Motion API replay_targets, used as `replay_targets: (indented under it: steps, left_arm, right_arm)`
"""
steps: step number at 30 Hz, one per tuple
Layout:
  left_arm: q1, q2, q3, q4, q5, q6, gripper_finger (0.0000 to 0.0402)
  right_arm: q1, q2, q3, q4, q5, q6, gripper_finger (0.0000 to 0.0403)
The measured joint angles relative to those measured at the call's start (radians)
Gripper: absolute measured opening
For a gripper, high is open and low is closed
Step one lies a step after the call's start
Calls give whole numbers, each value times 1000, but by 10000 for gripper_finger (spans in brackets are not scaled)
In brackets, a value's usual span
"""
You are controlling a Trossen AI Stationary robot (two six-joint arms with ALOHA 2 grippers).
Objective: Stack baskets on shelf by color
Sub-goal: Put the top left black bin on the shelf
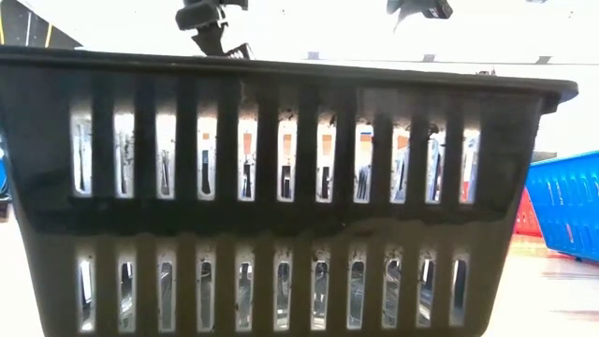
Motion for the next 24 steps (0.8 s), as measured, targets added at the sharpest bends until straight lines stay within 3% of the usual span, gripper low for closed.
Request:
replay_targets:
  steps: [8, 24]
  left_arm:
    - [36, 70, 0, 0, 53, 47, 0]
    - [35, 180, -1, -6, 108, -17, 0]
  right_arm:
    - [0, 0, 0, 0, 0, 0, 83]
    - [0, 0, 0, 0, -2, 45, 83]
